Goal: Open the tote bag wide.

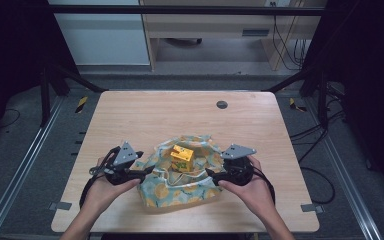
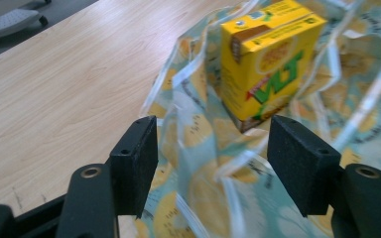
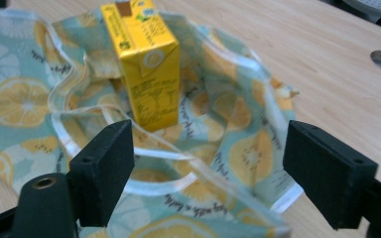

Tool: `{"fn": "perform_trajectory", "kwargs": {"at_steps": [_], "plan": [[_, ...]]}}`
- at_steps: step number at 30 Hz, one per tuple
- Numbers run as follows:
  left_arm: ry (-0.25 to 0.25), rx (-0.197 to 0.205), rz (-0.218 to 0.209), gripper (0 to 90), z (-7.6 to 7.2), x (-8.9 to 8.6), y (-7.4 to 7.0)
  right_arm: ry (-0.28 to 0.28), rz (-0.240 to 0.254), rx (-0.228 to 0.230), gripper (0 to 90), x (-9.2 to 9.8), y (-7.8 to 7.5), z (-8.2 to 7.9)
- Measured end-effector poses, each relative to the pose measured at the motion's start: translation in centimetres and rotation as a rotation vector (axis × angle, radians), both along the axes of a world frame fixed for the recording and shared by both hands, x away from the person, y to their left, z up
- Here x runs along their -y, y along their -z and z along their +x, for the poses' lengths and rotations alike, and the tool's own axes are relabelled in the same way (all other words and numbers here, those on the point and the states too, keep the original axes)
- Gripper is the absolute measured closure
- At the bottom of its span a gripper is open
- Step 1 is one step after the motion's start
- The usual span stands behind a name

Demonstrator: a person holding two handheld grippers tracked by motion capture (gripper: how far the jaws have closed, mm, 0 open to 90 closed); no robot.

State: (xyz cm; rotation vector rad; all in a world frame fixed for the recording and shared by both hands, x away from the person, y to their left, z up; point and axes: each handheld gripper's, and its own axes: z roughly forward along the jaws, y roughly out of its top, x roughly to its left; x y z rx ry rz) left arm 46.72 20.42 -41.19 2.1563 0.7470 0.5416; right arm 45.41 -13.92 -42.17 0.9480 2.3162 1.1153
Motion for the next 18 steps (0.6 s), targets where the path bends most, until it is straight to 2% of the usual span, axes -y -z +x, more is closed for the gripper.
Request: {"fn": "perform_trajectory", "kwargs": {"at_steps": [5,8,10,12,14,18], "plan": [[0.003,-0.021,-0.012,39.2,1.9,1.3,0.7,-0.005,-0.027,-0.010,14.9,-0.3,1.8,-0.5],[0.010,-0.028,-0.001,42.1,2.8,2.0,1.2,-0.002,-0.030,-0.018,12.5,-0.3,2.8,-0.7],[0.009,-0.049,0.000,44.7,3.3,2.4,1.6,-0.010,-0.023,-0.020,11.7,-0.3,3.4,-0.9],[0.007,-0.055,0.012,48.0,3.7,2.7,2.0,-0.023,-0.036,-0.034,11.5,-0.4,4.0,-1.0],[0.007,-0.067,0.019,51.9,4.0,2.9,2.3,-0.029,-0.053,-0.038,13.0,-0.4,4.4,-1.2],[0.009,-0.073,0.037,68.4,4.2,3.2,2.8,-0.031,-0.062,-0.063,23.7,-0.4,5.2,-1.1]]}}
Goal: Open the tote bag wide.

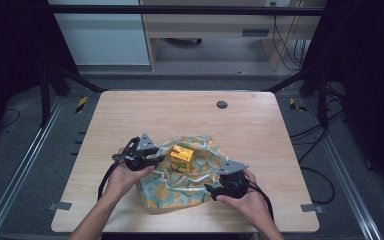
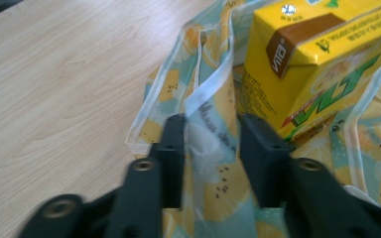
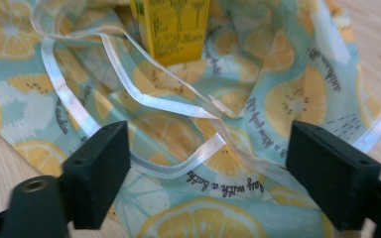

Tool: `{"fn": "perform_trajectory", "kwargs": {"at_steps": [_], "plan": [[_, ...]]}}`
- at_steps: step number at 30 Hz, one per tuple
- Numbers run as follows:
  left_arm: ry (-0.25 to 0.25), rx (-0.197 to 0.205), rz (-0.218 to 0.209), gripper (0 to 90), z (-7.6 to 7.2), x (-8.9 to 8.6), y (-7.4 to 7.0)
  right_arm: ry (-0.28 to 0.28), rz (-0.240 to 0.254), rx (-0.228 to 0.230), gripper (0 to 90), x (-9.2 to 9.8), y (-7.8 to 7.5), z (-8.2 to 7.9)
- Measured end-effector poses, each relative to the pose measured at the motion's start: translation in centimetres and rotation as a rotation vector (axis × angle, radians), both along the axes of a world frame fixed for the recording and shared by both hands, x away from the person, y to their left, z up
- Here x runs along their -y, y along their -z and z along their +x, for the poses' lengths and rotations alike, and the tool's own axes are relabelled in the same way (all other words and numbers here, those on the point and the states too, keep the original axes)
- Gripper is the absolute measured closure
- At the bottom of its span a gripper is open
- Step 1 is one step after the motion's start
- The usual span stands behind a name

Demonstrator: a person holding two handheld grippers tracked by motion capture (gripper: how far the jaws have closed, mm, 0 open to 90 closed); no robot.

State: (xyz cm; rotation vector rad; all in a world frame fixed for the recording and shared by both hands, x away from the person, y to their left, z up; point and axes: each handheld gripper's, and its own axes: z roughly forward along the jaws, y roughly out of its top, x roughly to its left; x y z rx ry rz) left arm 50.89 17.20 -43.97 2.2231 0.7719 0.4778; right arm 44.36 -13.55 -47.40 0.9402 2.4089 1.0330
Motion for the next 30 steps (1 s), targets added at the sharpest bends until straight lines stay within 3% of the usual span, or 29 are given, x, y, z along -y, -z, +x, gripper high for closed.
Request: {"fn": "perform_trajectory", "kwargs": {"at_steps": [2,5,10,13,19,30], "plan": [[-0.003,0.001,0.009,76.2,-0.1,0.0,0.2,-0.007,-0.037,-0.007,30.0,-0.1,0.4,0.1],[-0.014,0.003,0.018,84.2,-0.1,-0.1,0.3,-0.022,-0.052,-0.018,44.8,-0.3,0.6,0.0],[-0.043,0.005,0.020,88.2,0.1,-0.6,0.6,-0.047,-0.068,-0.037,68.9,-0.4,0.8,0.0],[-0.057,0.001,0.021,88.7,0.3,-0.9,0.9,-0.056,-0.070,-0.043,78.5,-0.3,0.9,0.0],[-0.083,-0.002,0.011,89.7,0.6,-1.6,1.6,-0.050,-0.053,-0.061,86.8,0.1,1.2,-0.1],[-0.119,-0.004,0.014,89.9,0.9,-2.7,2.5,-0.055,-0.049,-0.064,88.4,0.4,1.4,-0.1]]}}
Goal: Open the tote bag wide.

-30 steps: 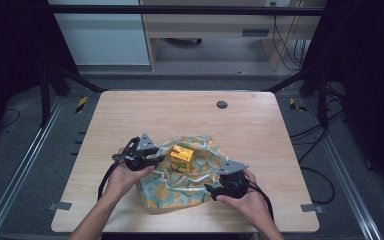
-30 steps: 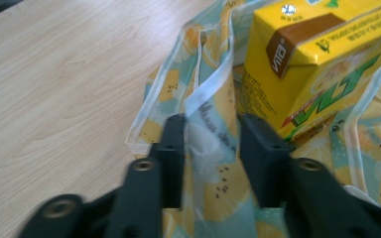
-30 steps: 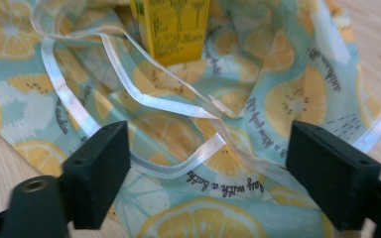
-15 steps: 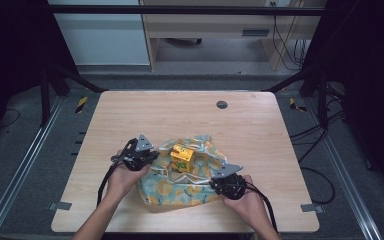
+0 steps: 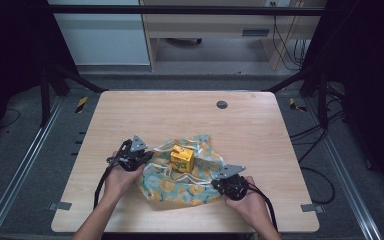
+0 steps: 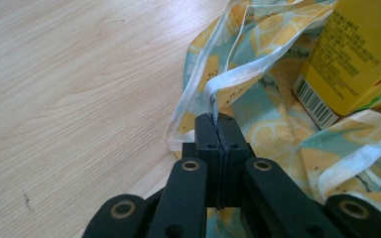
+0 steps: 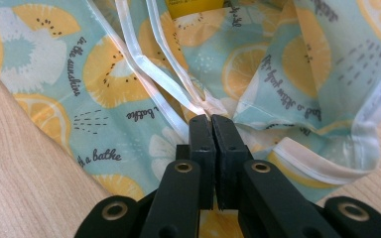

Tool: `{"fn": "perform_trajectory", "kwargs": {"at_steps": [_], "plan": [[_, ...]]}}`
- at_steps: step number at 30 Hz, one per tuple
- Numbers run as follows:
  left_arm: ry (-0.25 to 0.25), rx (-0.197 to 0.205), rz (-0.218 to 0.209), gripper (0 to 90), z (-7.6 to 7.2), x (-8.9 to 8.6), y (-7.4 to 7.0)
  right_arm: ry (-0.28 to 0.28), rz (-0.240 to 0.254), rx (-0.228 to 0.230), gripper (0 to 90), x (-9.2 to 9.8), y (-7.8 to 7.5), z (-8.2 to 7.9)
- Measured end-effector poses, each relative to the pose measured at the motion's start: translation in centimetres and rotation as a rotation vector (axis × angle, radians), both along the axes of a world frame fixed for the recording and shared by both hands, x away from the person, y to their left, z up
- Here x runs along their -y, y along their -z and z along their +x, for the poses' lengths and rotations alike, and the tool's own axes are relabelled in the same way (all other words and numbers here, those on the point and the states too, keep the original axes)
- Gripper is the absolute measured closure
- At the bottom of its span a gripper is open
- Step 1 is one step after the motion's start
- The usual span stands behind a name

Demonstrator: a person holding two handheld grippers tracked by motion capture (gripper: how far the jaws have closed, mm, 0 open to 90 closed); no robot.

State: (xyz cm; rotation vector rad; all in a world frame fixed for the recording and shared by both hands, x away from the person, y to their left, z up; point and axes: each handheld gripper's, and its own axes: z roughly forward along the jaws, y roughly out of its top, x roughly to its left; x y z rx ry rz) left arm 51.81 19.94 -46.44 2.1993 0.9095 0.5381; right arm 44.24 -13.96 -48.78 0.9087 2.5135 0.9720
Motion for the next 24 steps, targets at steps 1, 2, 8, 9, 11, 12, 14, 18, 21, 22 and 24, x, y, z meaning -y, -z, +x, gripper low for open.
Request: {"fn": "perform_trajectory", "kwargs": {"at_steps": [1,2,8,9,11,12,14,18,21,22,24], "plan": [[0.000,-0.001,0.000,89.9,0.0,0.0,0.0,0.000,0.001,-0.001,88.4,0.0,0.0,0.0],[-0.002,0.000,0.003,89.9,0.1,-0.1,0.1,-0.001,0.001,-0.002,88.4,0.0,0.0,0.0],[-0.020,0.001,0.028,89.9,0.2,-0.4,0.5,0.001,0.000,0.000,88.4,0.1,0.0,0.0],[-0.022,-0.003,0.031,89.9,0.2,-0.5,0.6,0.000,-0.001,0.001,88.4,0.1,0.0,-0.1],[-0.030,-0.002,0.030,89.8,0.2,-0.7,0.8,-0.005,-0.005,0.013,88.4,0.1,0.0,-0.1],[-0.032,-0.002,0.037,89.8,0.2,-0.8,0.9,-0.005,-0.003,0.011,88.3,0.0,0.0,-0.1],[-0.038,0.000,0.043,89.8,0.2,-0.9,1.0,-0.004,0.000,0.014,88.1,0.0,0.0,-0.1],[-0.051,-0.002,0.047,89.7,0.1,-1.1,1.3,-0.001,0.003,0.017,86.5,0.0,0.1,0.0],[-0.044,-0.002,0.056,86.0,0.0,-1.0,1.4,0.011,0.020,0.020,73.4,0.0,0.0,0.0],[-0.043,0.003,0.060,84.1,-0.1,-1.0,1.3,0.014,0.026,0.033,67.9,0.1,-0.1,0.0],[-0.042,0.016,0.052,80.3,-0.2,-1.1,1.1,0.028,0.043,0.055,54.3,0.2,-0.6,-0.1]]}}
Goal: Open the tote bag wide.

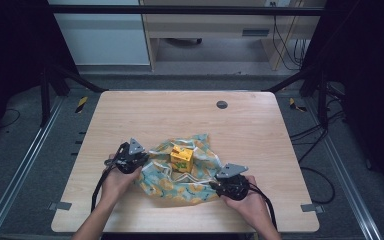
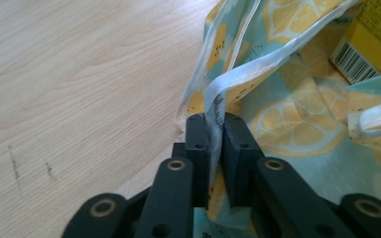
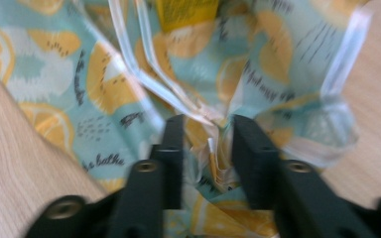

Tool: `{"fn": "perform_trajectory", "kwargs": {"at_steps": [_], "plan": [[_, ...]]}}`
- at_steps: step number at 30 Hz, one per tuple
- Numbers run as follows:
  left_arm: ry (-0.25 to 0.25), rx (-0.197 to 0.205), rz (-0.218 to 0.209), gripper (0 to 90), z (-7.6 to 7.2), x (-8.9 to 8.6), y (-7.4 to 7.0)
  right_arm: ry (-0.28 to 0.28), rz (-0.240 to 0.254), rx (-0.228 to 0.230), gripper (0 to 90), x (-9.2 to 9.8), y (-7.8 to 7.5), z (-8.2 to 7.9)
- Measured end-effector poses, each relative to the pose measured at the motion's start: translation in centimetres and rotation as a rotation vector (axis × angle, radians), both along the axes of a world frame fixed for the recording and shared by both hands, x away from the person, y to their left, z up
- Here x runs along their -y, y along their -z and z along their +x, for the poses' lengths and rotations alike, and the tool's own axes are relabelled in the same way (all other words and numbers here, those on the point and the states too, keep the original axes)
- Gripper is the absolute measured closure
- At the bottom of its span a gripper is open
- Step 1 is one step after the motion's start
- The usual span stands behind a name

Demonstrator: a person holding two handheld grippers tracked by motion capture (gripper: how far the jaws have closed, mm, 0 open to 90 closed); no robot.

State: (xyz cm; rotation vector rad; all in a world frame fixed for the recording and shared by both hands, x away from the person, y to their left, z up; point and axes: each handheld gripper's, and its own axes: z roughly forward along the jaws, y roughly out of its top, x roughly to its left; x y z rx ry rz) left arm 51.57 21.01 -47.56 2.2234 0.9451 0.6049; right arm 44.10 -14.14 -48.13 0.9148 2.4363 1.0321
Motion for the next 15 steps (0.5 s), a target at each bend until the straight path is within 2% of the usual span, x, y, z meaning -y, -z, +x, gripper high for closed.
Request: {"fn": "perform_trajectory", "kwargs": {"at_steps": [4,7,9,12,15], "plan": [[-0.005,0.051,-0.026,64.8,-0.7,-0.1,-1.0,0.010,0.057,0.065,33.0,0.5,-1.5,-0.4],[-0.011,0.099,-0.058,54.5,-1.3,-0.2,-2.3,0.017,0.110,0.112,22.5,1.1,-2.8,-0.9],[-0.016,0.134,-0.097,47.5,-1.7,-0.3,-3.3,0.032,0.158,0.139,19.0,1.5,-3.5,-1.1],[-0.015,0.165,-0.141,40.1,-2.2,-0.5,-4.7,0.066,0.211,0.175,13.9,2.4,-4.5,-1.0],[-0.032,0.188,-0.165,32.7,-2.7,-1.0,-5.6,0.129,0.220,0.208,10.6,3.4,-4.9,-0.8]]}}
